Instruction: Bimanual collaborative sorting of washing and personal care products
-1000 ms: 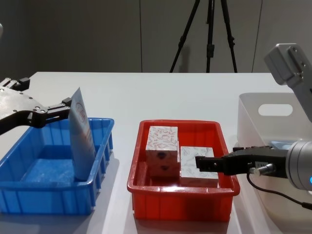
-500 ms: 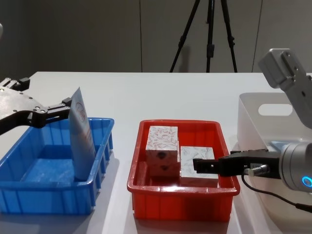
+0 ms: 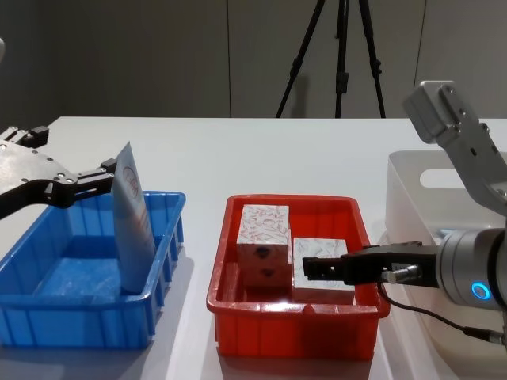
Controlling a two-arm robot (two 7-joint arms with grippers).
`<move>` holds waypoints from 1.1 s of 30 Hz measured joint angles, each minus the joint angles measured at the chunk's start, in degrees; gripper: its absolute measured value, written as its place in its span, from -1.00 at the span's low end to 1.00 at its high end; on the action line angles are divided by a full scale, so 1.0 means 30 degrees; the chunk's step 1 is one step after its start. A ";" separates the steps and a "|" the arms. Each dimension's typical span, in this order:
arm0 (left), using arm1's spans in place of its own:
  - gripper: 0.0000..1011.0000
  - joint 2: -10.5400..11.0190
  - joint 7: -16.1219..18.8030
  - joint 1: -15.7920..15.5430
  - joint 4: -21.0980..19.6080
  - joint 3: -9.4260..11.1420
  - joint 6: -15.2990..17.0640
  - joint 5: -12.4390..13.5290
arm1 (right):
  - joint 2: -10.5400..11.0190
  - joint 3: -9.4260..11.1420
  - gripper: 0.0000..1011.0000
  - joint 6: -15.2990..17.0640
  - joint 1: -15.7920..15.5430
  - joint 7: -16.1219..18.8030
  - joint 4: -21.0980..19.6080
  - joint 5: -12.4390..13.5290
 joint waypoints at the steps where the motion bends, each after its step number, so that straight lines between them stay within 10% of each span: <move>1: 0.98 0.0001 0.0001 0.0000 0.0000 -0.0001 0.0000 0.0001 | -0.0038 -0.0009 0.98 0.0011 0.0029 0.0000 0.0042 -0.0012; 33: 0.98 0.0001 0.0001 0.0000 0.0000 0.0000 0.0000 0.0001 | -0.1513 0.0520 0.98 0.1093 0.0655 -0.0708 0.1221 -0.0602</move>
